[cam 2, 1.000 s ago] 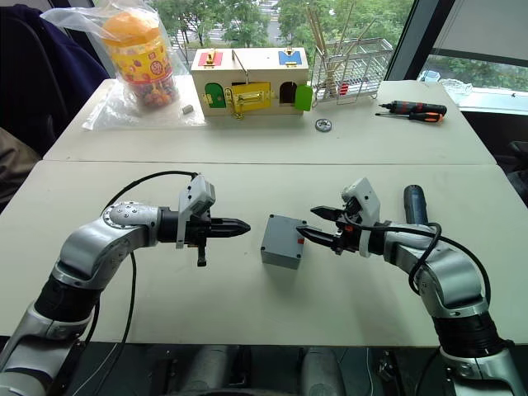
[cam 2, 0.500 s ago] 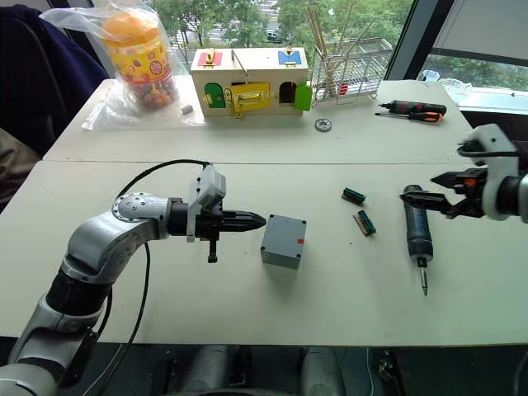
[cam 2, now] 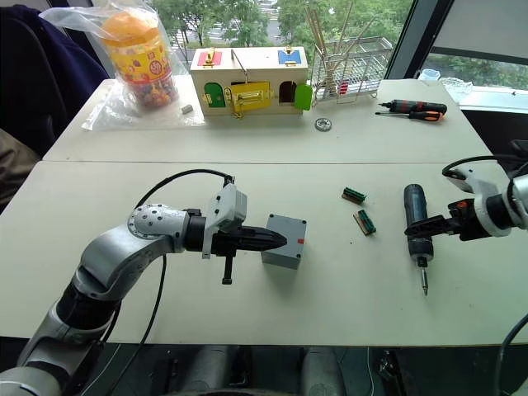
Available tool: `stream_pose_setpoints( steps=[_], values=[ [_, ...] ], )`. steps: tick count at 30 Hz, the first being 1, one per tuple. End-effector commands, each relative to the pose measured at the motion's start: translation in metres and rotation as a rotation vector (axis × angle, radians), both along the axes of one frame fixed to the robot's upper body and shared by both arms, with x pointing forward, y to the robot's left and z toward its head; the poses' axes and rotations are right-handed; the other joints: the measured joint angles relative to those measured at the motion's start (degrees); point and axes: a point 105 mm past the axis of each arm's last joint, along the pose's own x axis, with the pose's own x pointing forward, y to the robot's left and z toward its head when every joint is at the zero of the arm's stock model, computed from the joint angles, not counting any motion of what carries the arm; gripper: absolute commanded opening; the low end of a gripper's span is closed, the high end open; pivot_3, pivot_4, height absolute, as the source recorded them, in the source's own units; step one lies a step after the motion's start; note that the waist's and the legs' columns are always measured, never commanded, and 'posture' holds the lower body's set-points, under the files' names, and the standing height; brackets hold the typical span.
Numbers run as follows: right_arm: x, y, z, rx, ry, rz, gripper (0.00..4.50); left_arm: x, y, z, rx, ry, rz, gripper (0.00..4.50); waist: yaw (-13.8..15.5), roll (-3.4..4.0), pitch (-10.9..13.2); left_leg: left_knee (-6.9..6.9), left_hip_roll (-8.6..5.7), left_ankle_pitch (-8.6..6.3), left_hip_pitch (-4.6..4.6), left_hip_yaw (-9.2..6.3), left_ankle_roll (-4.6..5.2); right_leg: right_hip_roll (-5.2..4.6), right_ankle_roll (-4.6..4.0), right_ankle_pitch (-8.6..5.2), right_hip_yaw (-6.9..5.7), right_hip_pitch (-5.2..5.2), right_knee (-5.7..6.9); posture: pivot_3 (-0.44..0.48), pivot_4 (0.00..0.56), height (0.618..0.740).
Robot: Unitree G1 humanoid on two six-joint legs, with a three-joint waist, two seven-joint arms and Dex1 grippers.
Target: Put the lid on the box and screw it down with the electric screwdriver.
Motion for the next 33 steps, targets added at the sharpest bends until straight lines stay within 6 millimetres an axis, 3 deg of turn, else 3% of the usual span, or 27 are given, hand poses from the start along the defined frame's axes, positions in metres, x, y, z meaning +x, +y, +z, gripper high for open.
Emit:
stream_pose_setpoints(
  steps=[1, 5, 8, 13, 15, 18, 22, 24, 26, 28, 29, 31, 33],
  values=[
    [0.001, -0.009, -0.003, -0.046, 0.028, -0.01, 4.48, 0.0, 0.005, 0.007, -0.011, -0.034, 0.025, 0.0, 0.0, 0.01, 0.0, 0.0, 0.0, 0.0, 0.0, 0.0, 0.0, 0.0, 0.0, 0.0, -0.01, 0.0, -0.01, 0.0, 0.15, 0.706],
    [0.008, -0.009, -0.016, -0.06, 0.055, -0.011, 4.48, 0.004, 0.012, 0.006, -0.001, -0.032, 0.06, 0.0, -0.2, -0.07, 0.0, 0.04, 0.01, 0.01, 0.02, 0.0, -0.01, 0.02, 0.01, 0.0, -0.03, 0.03, 0.0, 0.0, 0.15, 0.706],
    [0.012, -0.007, -0.02, -0.064, 0.063, 0.004, 3.86, 0.006, 0.015, 0.004, 0.005, -0.028, 0.072, 0.0, -0.3, -0.21, -0.1, 0.05, 0.04, 0.01, 0.1, -0.02, -0.02, 0.05, 0.01, 0.0, -0.04, 0.16, -0.01, 0.0, 0.15, 0.706],
    [0.007, -0.011, -0.026, -0.091, 0.099, 0.034, 1.99, 0.011, 0.018, 0.003, 0.011, -0.027, 0.082, 0.0, -0.2, -0.23, -0.1, 0.06, 0.05, 0.01, 0.1, -0.05, -0.03, 0.06, 0.01, 0.0, -0.07, 0.17, -0.02, 0.0, 0.15, 0.706],
    [0.006, -0.013, -0.025, -0.09, 0.097, 0.023, 1.86, 0.014, 0.02, 0.003, 0.015, -0.029, 0.087, 0.0, -0.2, -0.23, -0.1, 0.06, 0.05, 0.02, 0.1, -0.05, -0.04, 0.06, 0.01, 0.0, -0.07, 0.17, -0.01, 0.0, 0.15, 0.706],
    [0.025, -0.016, 0.001, -0.066, -0.073, -0.049, 1.86, 0.027, 0.024, 0.007, 0.01, -0.034, 0.102, 0.0, -0.2, -0.23, -0.1, 0.08, 0.04, 0.02, 0.09, -0.04, -0.05, 0.06, 0.01, 0.01, -0.09, 0.19, -0.01, 0.0, 0.15, 0.706],
    [0.051, -0.012, 0.051, 0.018, -0.354, -0.152, 1.86, 0.039, 0.028, 0.01, -0.005, -0.019, 0.104, 0.0, -0.2, 0.09, 0.1, 0.14, 0.02, 0.02, 0.07, 0.03, -0.05, 0.02, 0.02, 0.01, -0.04, 0.13, 0.03, 0.0, 0.15, 0.706],
    [0.055, -0.011, 0.077, 0.042, -0.5, -0.169, 1.86, 0.042, 0.03, 0.009, 0.01, -0.011, 0.093, 0.0, -0.2, 0.33, 0.2, -0.02, 0.02, 0.04, 0.01, 0.05, -0.08, 0.03, 0.02, 0.01, -0.04, -0.02, 0.04, 0.0, 0.15, 0.706],
    [0.054, -0.006, 0.089, 0.044, -0.588, -0.167, 1.86, 0.045, 0.032, 0.008, 0.017, -0.005, 0.086, 0.0, -0.1, 0.43, 0.2, -0.16, 0.05, 0.07, -0.05, 0.05, -0.14, 0.08, 0.01, 0.0, -0.06, -0.11, 0.09, 0.0, 0.15, 0.706],
    [0.056, 0.027, 0.132, 0.156, -0.966, -0.123, 1.86, 0.047, 0.031, 0.009, 0.02, 0.007, 0.075, 0.0, 0.0, 0.39, 0.2, -0.2, 0.07, 0.09, -0.08, 0.08, -0.17, 0.12, 0.01, 0.0, -0.19, -0.07, 0.08, 0.0, 0.15, 0.706],
    [0.048, 0.031, 0.147, 0.194, -1.117, -0.147, 1.86, 0.048, 0.031, 0.009, 0.021, 0.011, 0.071, 0.0, -0.1, 0.36, 0.2, -0.2, 0.12, 0.11, -0.09, 0.05, -0.2, 0.13, 0.0, 0.0, -0.28, -0.02, 0.05, 0.0, 0.15, 0.706],
    [0.033, 0.048, 0.164, 0.282, -1.342, -0.187, 1.86, 0.049, 0.029, 0.01, 0.025, 0.017, 0.059, 0.0, -0.1, 0.42, 0.2, -0.1, 0.12, 0.12, -0.09, 0.02, -0.21, 0.1, 0.02, 0.01, -0.2, -0.07, 0.16, 0.0, 0.15, 0.706],
    [0.021, 0.07, 0.171, 0.445, -1.441, -0.218, 1.86, 0.049, 0.027, 0.011, 0.025, 0.025, 0.045, 0.0, 0.1, 0.46, 0.2, -0.05, 0.07, 0.14, -0.07, -0.01, -0.24, 0.09, 0.02, 0.01, -0.15, -0.06, 0.18, 0.0, 0.15, 0.706]
  ],
)
